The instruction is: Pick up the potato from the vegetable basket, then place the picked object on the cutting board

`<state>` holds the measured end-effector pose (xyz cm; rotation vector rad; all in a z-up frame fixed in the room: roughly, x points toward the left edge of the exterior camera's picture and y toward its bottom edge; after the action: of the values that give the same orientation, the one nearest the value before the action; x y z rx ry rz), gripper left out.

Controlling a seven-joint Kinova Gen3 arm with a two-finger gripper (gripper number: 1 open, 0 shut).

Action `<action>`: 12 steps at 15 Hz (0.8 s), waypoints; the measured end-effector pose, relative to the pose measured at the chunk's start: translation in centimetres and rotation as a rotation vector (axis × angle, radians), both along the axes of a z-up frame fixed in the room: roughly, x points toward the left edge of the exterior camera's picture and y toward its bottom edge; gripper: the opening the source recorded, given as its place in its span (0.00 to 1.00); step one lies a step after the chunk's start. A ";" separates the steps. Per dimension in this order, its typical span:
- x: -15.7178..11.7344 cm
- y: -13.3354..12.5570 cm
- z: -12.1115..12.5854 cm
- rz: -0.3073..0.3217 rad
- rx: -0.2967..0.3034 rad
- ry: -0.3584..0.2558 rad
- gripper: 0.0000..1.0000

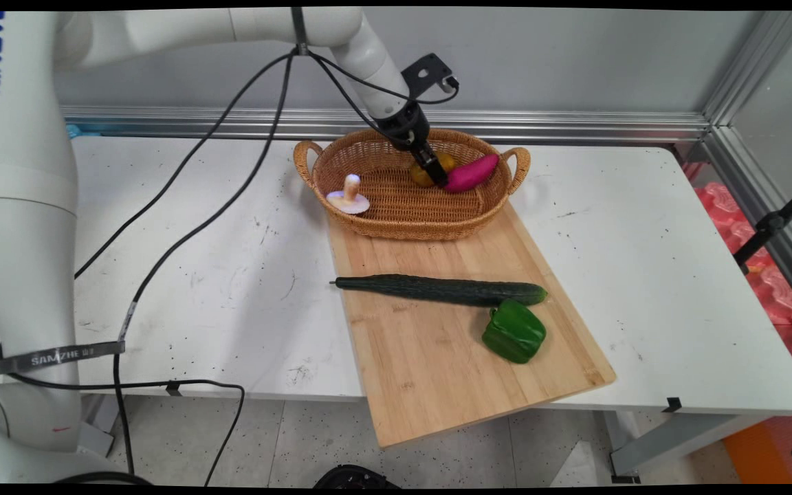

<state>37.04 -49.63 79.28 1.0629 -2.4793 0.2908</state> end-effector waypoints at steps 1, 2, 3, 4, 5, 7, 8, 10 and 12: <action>-0.1 -0.3 -0.2 -0.004 0.001 -0.003 1.00; -0.2 -0.5 -0.4 -0.009 0.002 -0.006 1.00; -0.1 -0.6 -0.5 -0.014 0.003 -0.009 1.00; -0.1 -0.8 -0.6 -0.021 0.004 -0.013 0.00; 0.0 -0.9 -0.6 -0.027 0.004 -0.016 0.00; 0.2 -0.9 -0.4 -0.039 0.002 -0.020 0.00; 0.3 -1.0 -0.3 -0.045 0.001 -0.022 0.00; 0.5 -0.9 0.3 -0.057 -0.004 -0.026 0.00; 0.8 -0.7 1.3 -0.068 -0.012 -0.032 0.00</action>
<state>37.82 -50.32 80.54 0.9736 -2.5329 0.3037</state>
